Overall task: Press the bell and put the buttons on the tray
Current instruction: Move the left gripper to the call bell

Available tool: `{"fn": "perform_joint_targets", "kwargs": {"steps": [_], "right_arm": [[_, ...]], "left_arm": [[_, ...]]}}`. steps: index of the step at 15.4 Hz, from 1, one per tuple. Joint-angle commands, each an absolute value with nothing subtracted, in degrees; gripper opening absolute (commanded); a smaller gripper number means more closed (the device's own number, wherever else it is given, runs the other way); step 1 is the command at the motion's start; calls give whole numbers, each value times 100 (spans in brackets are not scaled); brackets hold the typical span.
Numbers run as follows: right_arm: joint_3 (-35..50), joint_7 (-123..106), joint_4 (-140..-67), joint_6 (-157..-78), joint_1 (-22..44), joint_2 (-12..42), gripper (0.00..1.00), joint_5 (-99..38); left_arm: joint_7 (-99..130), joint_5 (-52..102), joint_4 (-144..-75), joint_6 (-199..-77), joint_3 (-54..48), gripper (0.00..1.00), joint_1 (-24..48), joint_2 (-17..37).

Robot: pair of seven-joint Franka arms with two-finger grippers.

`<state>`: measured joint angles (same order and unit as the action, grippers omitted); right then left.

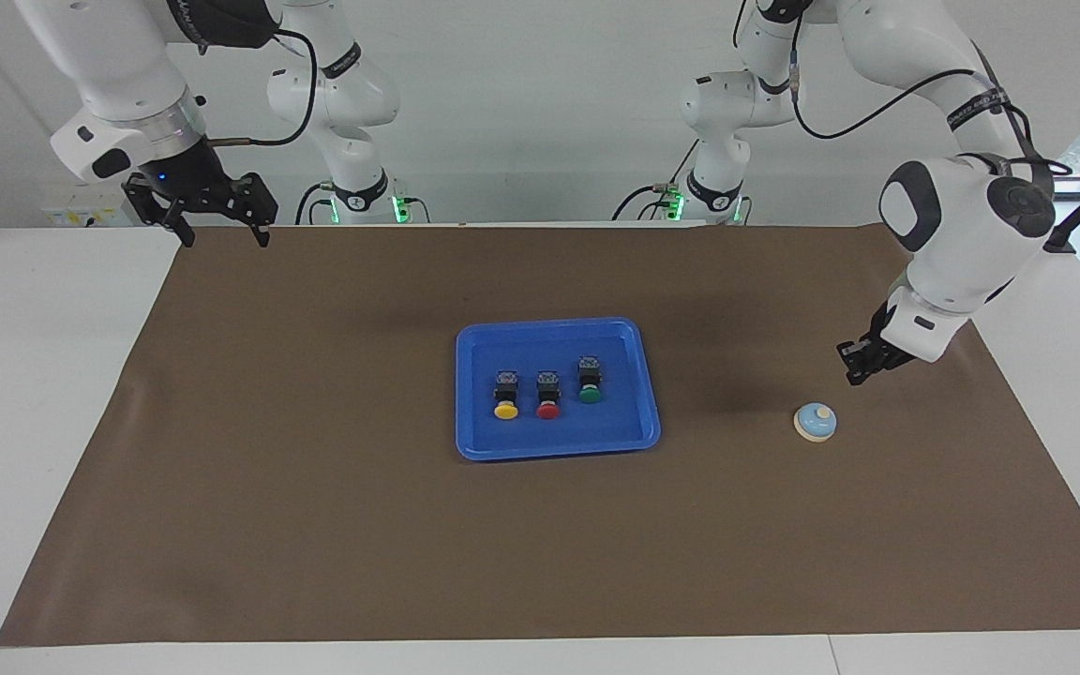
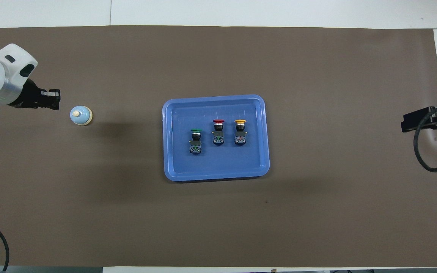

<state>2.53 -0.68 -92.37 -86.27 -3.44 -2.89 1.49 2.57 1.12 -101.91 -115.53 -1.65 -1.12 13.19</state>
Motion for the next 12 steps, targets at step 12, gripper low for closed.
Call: {"fn": "perform_joint_targets", "kwargs": {"steps": [12], "right_arm": [[308, -176, -9316, -8508, -264, -396, 100, 114]], "left_arm": [[255, 0, -10907, -12735, -158, 0, -149, 1599]]}}
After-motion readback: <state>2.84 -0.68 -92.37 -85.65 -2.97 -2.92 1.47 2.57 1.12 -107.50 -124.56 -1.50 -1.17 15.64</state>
